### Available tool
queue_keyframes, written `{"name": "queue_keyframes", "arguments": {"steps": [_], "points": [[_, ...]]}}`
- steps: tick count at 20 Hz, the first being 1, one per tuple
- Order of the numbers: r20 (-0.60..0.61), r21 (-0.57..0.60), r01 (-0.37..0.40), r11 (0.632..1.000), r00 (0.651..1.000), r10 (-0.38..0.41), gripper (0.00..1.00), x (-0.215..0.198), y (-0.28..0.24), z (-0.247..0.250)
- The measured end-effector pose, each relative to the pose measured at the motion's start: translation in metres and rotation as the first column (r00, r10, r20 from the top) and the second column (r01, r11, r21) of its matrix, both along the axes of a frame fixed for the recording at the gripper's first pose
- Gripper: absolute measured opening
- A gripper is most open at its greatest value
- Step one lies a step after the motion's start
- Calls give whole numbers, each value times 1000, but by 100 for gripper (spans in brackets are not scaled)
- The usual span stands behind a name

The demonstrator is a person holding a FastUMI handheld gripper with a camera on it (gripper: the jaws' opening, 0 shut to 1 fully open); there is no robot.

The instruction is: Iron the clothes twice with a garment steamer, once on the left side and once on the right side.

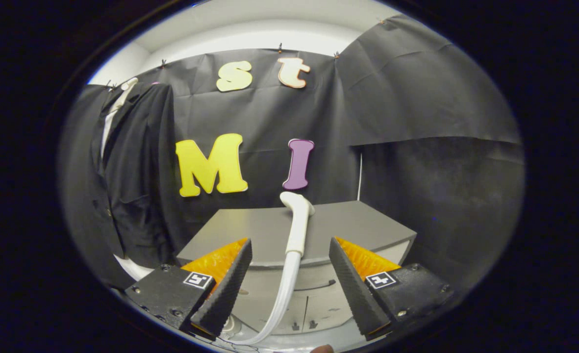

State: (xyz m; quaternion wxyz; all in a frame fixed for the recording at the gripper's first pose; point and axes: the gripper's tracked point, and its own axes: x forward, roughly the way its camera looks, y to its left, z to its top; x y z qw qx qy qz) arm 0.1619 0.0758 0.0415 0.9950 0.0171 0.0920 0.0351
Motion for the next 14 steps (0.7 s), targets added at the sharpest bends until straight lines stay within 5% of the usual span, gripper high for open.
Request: {"name": "queue_keyframes", "arguments": {"steps": [7, 14], "points": [[-177, 60, -36, 998, 983, 46, 99, 99, -2, -11], [-381, 129, -30, 991, 921, 77, 95, 151, 0, -48]]}}
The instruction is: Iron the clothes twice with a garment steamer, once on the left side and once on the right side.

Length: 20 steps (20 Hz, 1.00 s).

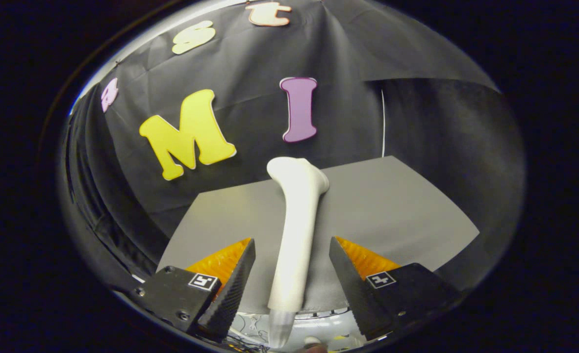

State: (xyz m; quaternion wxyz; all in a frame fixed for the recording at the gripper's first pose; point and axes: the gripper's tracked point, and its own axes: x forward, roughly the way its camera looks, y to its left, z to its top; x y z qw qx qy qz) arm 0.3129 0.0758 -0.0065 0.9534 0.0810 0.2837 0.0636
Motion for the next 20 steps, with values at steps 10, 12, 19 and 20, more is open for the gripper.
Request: {"name": "queue_keyframes", "arguments": {"steps": [10, 12, 19, 20], "points": [[-102, -33, -11, 999, 995, 8, 77, 31, 14, -25], [-99, -59, 2, 998, 995, -8, 67, 33, 12, -28], [-74, -59, 53, 997, 996, -58, 40, 34, 10, -24], [-62, -42, 61, 997, 996, -64, 39, 32, 11, -22]]}}
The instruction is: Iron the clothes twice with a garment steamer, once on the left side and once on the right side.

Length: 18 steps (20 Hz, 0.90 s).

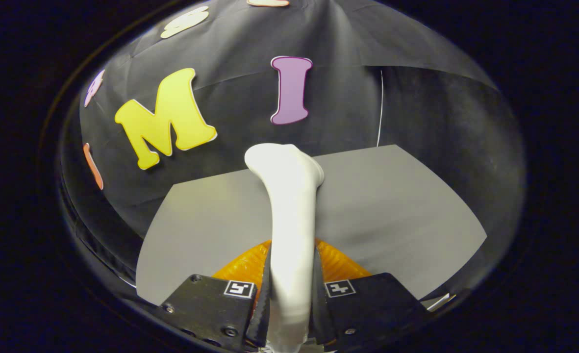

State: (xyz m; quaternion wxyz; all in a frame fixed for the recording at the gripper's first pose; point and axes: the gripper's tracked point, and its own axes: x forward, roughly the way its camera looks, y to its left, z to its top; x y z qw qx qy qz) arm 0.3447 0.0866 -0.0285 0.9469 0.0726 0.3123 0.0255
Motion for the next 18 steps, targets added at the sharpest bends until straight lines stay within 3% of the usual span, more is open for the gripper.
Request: {"name": "queue_keyframes", "arguments": {"steps": [4, 8, 13, 18], "points": [[97, 59, 3, 998, 995, -9, 37, -19, 16, 24], [247, 78, -21, 997, 969, 1, 37, -51, 39, 66], [431, 111, -93, 989, 902, 36, 36, -111, 83, 123], [551, 151, -116, 982, 834, 14, 36, -174, 126, 164]]}}
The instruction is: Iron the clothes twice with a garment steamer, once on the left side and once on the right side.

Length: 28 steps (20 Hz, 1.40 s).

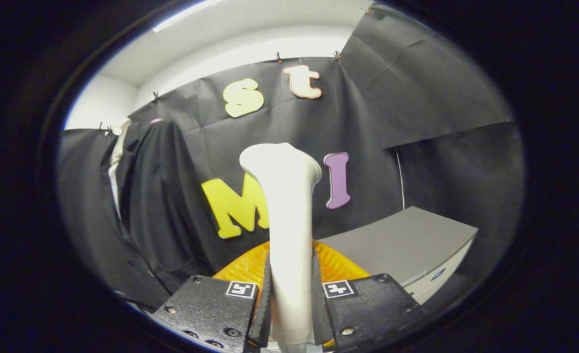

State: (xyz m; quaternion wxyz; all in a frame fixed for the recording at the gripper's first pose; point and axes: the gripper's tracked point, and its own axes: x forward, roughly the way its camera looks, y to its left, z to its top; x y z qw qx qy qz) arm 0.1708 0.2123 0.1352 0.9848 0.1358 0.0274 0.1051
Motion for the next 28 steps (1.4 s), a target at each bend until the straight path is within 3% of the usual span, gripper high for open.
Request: {"name": "queue_keyframes", "arguments": {"steps": [7, 11, 21, 28], "points": [[190, -38, 23, 999, 982, -16, 36, -92, 64, 52], [309, -99, 6, 995, 951, 25, 36, -115, 121, 91], [460, -194, -35, 980, 879, 122, 37, -86, 242, 139], [414, -241, 11, 970, 906, 92, 36, -57, 255, 108]]}}
